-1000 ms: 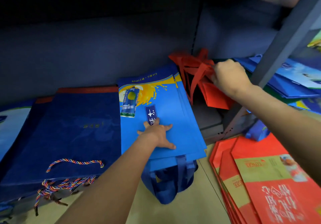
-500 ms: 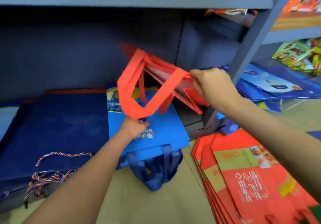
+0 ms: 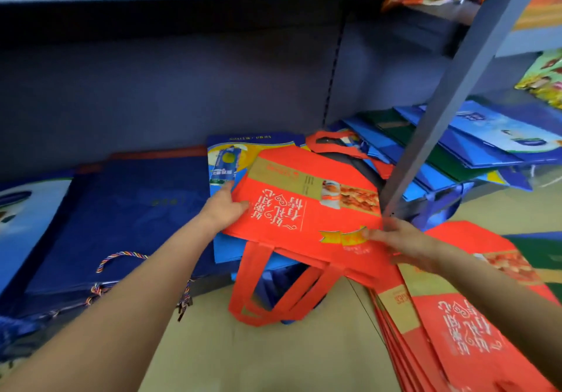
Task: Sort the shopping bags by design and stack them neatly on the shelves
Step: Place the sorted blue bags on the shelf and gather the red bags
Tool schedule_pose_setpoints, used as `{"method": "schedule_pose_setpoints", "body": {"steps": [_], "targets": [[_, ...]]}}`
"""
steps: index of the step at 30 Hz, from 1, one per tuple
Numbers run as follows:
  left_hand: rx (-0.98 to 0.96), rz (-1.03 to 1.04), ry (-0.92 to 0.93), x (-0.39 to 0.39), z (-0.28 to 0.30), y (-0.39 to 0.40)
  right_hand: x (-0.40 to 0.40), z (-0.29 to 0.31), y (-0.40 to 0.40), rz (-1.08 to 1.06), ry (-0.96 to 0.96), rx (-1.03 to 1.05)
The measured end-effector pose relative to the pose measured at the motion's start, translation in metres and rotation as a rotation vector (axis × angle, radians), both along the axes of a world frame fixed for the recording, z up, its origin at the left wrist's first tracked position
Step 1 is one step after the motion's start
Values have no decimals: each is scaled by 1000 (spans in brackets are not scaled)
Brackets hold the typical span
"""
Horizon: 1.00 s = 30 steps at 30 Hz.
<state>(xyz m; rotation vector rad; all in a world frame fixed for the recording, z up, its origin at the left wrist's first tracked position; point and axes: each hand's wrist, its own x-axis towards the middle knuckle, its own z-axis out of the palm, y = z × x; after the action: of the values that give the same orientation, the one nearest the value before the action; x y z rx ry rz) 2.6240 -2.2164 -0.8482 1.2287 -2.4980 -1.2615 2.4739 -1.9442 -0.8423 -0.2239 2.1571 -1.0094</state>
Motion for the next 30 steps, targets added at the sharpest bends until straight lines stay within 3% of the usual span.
{"method": "schedule_pose_setpoints", "body": {"steps": [2, 4, 9, 11, 14, 16, 19, 21, 24, 28, 30], "targets": [[10, 2, -49, -8, -1, 3, 9, -14, -4, -189, -120, -167], [2, 72, -23, -9, -1, 6, 5, -26, -7, -289, -56, -190], [-13, 97, 30, 25, 1, 47, -7, -14, -5, -235, 172, -161], [173, 104, 75, 44, 1, 66, -9, -6, -3, -198, 264, -194], [506, 245, 291, 46, 16, 71, -16, -4, 2, -163, 361, -236], [534, 296, 410, 35, 27, 76, -22, -3, 12, -138, 432, -206], [168, 154, 357, 21, 27, 109, -31, -2, 43, -50, 571, -72], [58, -16, 252, 22, 9, 150, -33, -10, 74, 61, 614, 129], [273, -209, 94, 16, -29, 206, -37, -34, 133, 121, 558, 384], [658, -256, -27, -21, -50, 257, -46, -57, 211, -69, 454, 559], [746, -266, -57, -50, -49, 278, -59, -60, 239, -155, 478, 623]]}}
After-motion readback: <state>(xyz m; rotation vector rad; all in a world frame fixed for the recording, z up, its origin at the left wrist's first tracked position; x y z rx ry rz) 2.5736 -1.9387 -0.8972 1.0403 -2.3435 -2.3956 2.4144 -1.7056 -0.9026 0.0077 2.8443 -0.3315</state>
